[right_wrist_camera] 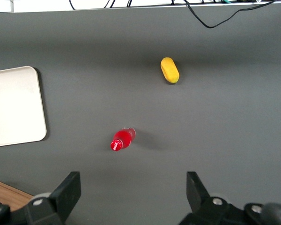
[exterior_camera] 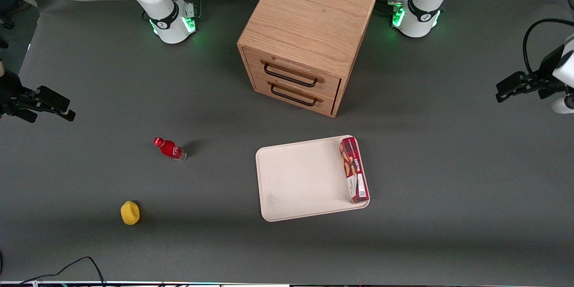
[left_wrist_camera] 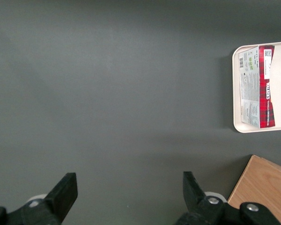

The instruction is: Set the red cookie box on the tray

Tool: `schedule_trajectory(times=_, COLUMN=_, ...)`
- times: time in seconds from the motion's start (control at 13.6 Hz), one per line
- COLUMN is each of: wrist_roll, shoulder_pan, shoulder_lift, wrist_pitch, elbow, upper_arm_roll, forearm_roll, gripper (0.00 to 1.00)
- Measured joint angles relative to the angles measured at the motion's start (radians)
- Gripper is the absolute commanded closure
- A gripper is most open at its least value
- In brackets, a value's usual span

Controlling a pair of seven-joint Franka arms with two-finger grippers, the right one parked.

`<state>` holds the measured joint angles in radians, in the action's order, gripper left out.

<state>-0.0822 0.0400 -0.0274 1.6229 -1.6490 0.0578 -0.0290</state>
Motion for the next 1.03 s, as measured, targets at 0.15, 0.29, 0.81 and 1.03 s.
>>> schedule_trajectory(times=0.15, wrist_roll=0.000, shoulder_pan=0.000, shoulder_lift=-0.028, wrist_pitch=0.073, elbow=-0.092, upper_arm_roll=0.000, forearm_roll=0.000, gripper=0.00)
schedule_trajectory(times=0.29, wrist_roll=0.000, shoulder_pan=0.000, shoulder_lift=-0.036, wrist_pitch=0.135, elbow=-0.167, upper_arm_roll=0.000, forearm_roll=0.000, gripper=0.00)
schedule_trajectory(times=0.81, wrist_roll=-0.002, shoulder_pan=0.000, shoulder_lift=0.005, wrist_pitch=0.159, elbow=-0.146, upper_arm_roll=0.007, forearm_roll=0.013, gripper=0.00)
schedule_trajectory(times=1.03, wrist_roll=-0.002, shoulder_pan=0.000, shoulder_lift=0.018, wrist_pitch=0.159, elbow=-0.126, upper_arm_roll=0.006, forearm_roll=0.014, gripper=0.00)
